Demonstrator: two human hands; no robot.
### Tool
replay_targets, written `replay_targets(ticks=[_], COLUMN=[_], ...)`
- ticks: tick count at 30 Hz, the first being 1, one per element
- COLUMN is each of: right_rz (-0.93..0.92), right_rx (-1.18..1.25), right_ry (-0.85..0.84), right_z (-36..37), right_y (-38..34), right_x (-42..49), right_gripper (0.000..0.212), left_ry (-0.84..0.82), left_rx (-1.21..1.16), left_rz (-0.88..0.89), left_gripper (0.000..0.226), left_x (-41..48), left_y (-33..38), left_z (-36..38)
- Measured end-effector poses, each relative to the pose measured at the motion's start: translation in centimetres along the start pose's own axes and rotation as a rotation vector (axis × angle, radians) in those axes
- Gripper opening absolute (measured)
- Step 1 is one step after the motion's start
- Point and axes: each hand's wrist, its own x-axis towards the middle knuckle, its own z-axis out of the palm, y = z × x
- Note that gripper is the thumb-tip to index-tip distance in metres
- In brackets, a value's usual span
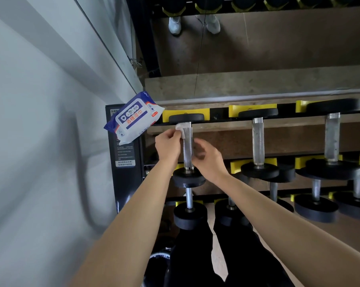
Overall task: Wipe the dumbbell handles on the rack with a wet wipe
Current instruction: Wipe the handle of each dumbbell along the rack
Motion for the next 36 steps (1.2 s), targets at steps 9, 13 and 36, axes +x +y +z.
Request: replay_targets(ticks=[9,13,36], right_rz=[0.028,0.0,0.354], right_rx=[-0.123,-0.05,0.477], right_ry=[-0.08,-0.01,0.316], right_z=[-0.8,-1.0,-3.0], right_y=[1.6,1.1,-2.3], right_x=[-1.8,-2.3,5.8], right_gripper=[0.043,0.037,0.01], left_ry=[-0.348,-0.4,-0.035], left_rx=[0.645,0.7,-0.32], left_rz=[0.154,0.226,-0.064], left_gripper=[0.01,0.012,0.009], left_x=[-3.1,-3.3,0.2], left_y=[-4.8,-3.1,0.0], left_z=[-5.2,-5.4,0.1])
